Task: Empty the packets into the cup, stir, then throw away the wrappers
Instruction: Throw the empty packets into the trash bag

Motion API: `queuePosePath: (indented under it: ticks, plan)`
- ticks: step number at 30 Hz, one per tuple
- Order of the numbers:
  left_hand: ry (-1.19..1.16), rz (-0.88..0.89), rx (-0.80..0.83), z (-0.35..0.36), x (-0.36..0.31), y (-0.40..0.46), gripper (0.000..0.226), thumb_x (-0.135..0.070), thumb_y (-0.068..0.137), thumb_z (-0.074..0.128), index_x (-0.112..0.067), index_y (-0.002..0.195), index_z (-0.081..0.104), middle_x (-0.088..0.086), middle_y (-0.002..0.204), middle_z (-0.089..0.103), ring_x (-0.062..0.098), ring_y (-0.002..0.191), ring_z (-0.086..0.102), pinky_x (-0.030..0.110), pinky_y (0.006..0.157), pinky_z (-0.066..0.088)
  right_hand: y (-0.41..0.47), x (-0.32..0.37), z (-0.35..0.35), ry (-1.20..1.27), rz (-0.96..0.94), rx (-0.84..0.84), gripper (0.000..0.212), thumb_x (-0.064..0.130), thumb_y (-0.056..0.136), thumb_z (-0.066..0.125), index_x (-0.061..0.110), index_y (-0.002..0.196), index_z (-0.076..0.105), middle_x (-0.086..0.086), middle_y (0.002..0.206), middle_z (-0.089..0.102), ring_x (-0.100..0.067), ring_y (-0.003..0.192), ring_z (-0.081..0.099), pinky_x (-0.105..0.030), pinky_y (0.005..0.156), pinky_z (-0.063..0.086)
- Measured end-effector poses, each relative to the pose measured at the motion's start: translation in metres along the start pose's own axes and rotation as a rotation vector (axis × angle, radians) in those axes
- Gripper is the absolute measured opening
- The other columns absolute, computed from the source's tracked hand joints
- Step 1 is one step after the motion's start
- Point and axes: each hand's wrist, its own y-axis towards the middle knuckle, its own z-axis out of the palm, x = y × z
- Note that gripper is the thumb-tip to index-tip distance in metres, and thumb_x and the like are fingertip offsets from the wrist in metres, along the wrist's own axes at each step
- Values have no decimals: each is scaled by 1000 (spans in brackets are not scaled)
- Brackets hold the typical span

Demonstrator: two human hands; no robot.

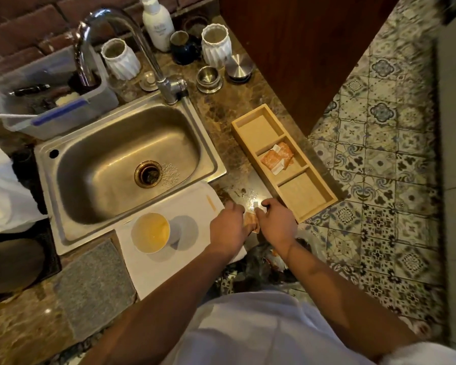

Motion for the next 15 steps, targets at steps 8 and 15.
queuePosePath:
  ticks: [8,15]
  plan:
    - [37,-47,20,3,-4,4,44,-45,91,69,-19,125,59,6,124,55,24,104,64,31,70,45,14,13,2,-64,35,25,30,41,94,63,21,116,63,-5,102,75,-29,95,71,-31,67,47]
    - [-17,-82,33,7,-4,5,36,-43,93,68,-20,121,63,3,124,58,21,104,65,27,70,38,16,19,2,-181,16,43,26,34,94,60,19,116,61,-5,97,74,-27,91,71,-30,64,47]
